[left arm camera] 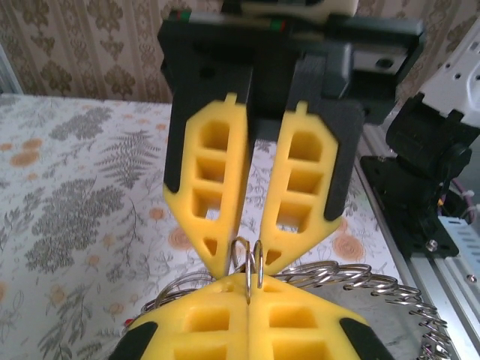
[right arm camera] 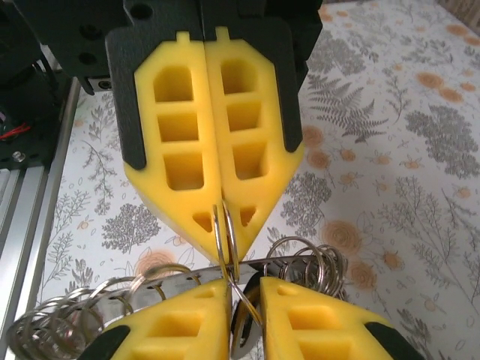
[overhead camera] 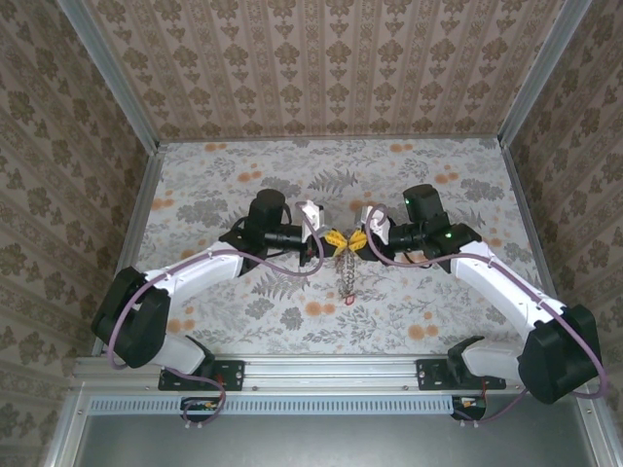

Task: Put the keys on the keyring

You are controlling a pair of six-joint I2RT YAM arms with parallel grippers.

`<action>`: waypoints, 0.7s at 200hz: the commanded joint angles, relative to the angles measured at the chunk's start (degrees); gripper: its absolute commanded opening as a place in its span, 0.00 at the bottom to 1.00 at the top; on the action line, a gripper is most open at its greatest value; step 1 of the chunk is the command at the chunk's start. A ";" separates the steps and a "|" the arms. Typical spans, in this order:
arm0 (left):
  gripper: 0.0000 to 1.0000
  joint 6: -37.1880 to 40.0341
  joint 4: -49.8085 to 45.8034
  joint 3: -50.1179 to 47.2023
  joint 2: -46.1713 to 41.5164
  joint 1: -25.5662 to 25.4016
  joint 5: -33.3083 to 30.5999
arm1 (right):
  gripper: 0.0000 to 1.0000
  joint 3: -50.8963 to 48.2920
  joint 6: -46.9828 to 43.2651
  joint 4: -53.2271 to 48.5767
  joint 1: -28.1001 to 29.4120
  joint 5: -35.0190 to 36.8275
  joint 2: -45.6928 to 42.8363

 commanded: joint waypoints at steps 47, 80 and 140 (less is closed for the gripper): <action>0.00 -2.79 6.65 -0.43 -0.68 0.00 4.86 | 0.22 -1.96 4.44 7.20 -1.46 -5.02 -1.67; 0.00 -1.32 4.72 -0.50 -1.29 0.00 3.01 | 0.29 -1.79 2.51 4.07 -1.47 -1.74 -3.75; 0.00 -0.01 2.82 0.18 -1.56 0.00 2.70 | 0.33 -1.91 1.61 3.24 -1.45 -1.87 -6.20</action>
